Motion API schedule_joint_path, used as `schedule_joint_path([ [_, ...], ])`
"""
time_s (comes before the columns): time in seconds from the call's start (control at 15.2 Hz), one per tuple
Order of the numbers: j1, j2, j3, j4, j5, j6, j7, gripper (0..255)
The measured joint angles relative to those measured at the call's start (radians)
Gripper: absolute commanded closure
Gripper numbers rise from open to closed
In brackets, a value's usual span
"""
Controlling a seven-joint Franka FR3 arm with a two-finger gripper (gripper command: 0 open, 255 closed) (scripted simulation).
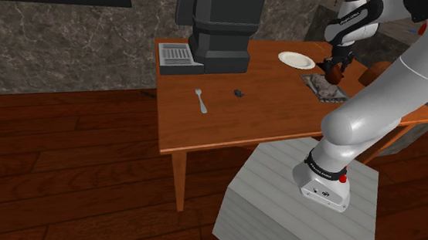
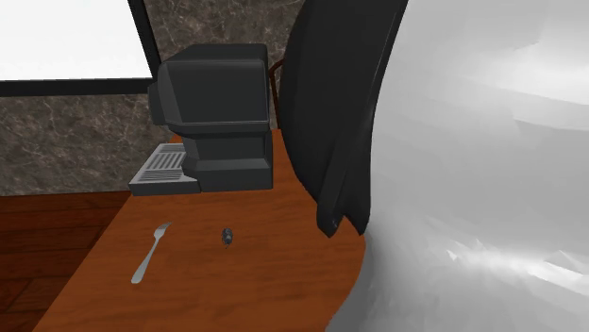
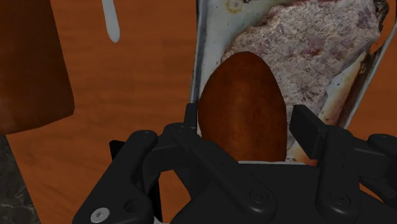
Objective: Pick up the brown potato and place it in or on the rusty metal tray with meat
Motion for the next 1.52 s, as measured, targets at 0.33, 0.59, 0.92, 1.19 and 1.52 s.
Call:
schedule_joint_path([
  [0.33, -0.002, 0.018, -0.004, -0.018, -0.003, 0.049, 0.01, 255],
  [0.59, -0.002, 0.028, -0.006, -0.014, 0.003, 0.053, 0.007, 255],
  [0.92, -0.003, 0.036, -0.009, -0.021, 0.006, 0.051, 0.004, 0],
  [1.19, 0.004, 0.0, 0.007, -0.007, -0.001, 0.0, 0.013, 0],
  [1.52, 0.013, -0.06, 0.035, 0.023, -0.009, -0.093, 0.022, 0],
])
